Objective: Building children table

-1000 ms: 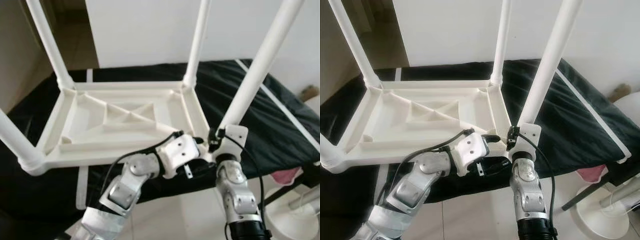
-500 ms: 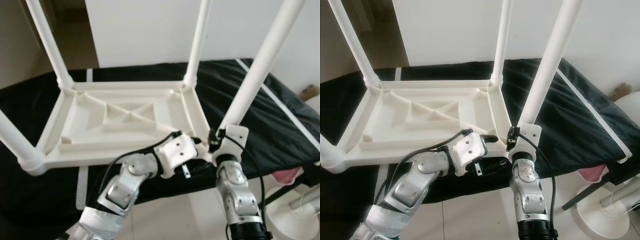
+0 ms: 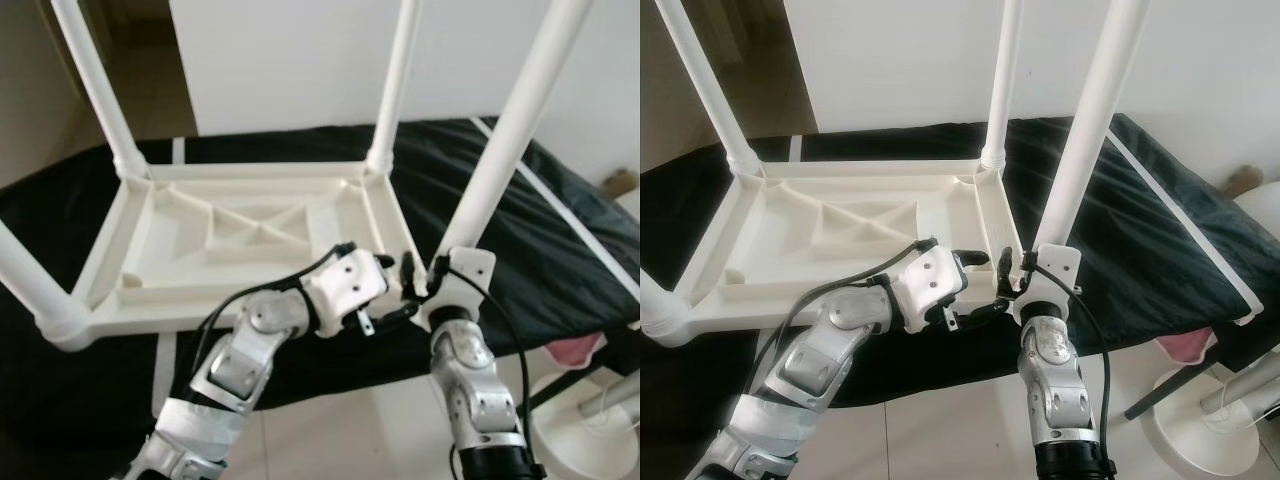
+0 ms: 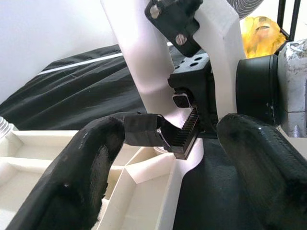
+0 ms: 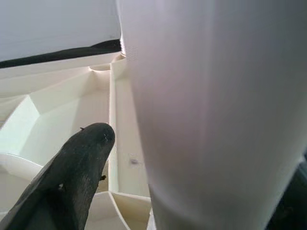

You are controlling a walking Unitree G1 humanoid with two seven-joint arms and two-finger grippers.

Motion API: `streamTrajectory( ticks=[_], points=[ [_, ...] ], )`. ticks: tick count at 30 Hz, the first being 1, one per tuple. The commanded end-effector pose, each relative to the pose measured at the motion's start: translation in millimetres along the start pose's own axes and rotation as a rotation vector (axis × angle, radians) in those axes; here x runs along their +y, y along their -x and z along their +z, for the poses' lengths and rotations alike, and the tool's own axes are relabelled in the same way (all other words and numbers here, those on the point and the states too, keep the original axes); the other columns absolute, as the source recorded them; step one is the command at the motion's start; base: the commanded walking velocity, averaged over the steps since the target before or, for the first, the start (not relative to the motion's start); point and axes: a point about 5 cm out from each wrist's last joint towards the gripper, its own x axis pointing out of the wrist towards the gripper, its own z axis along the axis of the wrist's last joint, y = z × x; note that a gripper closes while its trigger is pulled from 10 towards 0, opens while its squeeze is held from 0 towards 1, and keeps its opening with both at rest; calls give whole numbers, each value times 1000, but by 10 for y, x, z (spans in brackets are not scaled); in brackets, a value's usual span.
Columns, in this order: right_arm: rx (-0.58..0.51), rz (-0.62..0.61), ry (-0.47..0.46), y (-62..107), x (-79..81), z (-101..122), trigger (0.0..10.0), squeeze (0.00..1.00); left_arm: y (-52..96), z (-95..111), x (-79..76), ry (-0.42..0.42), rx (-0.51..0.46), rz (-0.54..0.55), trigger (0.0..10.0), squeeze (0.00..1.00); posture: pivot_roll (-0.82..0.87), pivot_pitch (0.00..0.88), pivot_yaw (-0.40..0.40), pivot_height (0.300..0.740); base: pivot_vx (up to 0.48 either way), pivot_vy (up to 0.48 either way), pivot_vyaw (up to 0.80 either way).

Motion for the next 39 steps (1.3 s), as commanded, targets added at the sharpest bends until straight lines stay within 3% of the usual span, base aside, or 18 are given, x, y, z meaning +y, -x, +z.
streamTrajectory(
  ticks=[1, 2, 3, 4, 12, 16, 25, 32, 35, 39],
  points=[
    [19, 0, -7, 19, -20, -23, 10000, 1000, 2, -35, 20, 3, 11, 73, 10000, 0, -25, 32, -39, 740, 0, 0, 0],
    [25, 1, -8, 26, -70, -25, 10000, 580, 11, -27, 23, 5, -5, 81, 10000, 0, -27, 34, -39, 740, 0, 0, 0],
    [25, 1, -8, 26, -70, -25, 10000, 580, 11, -27, 23, 5, -5, 81, 10000, 0, -27, 34, -39, 740, 0, 0, 0],
    [26, 8, -15, 33, -85, -29, 10000, 0, 20, -17, 14, 14, -23, 76, 10000, 0, -29, 35, -39, 740, 0, 0, 0],
    [-8, 89, 27, 131, -91, -49, 10000, 0, 68, -40, -56, 27, -68, 95, 10000, 0, -26, 42, -38, 740, 0, 0, 0],
    [-53, 107, 104, 206, -193, -84, 10000, 0, 99, -150, -89, 48, -30, 114, 10000, 0, -28, 52, -38, 740, 0, 0, 0],
    [-61, 147, 91, 331, -307, -126, 10000, 0, 173, -213, -138, 61, -16, 117, 10000, 0, -41, 63, -39, 740, 0, 0, 0],
    [-79, 228, 96, 378, -392, -121, 10000, 0, 223, -224, -222, 80, -38, 46, 10000, 0, -51, 52, -42, 740, 0, 0, 0],
    [-88, 245, 125, 361, -476, -86, 10000, 0, 250, -197, -243, 148, -89, -37, 10000, 0, -39, 37, -58, 740, 0, 0, 0],
    [-80, 275, 134, 346, -512, -92, 10000, 0, 249, -186, -232, 156, -94, -46, 10000, 0, -37, 30, -59, 740, 0, 0, 0]
  ],
)
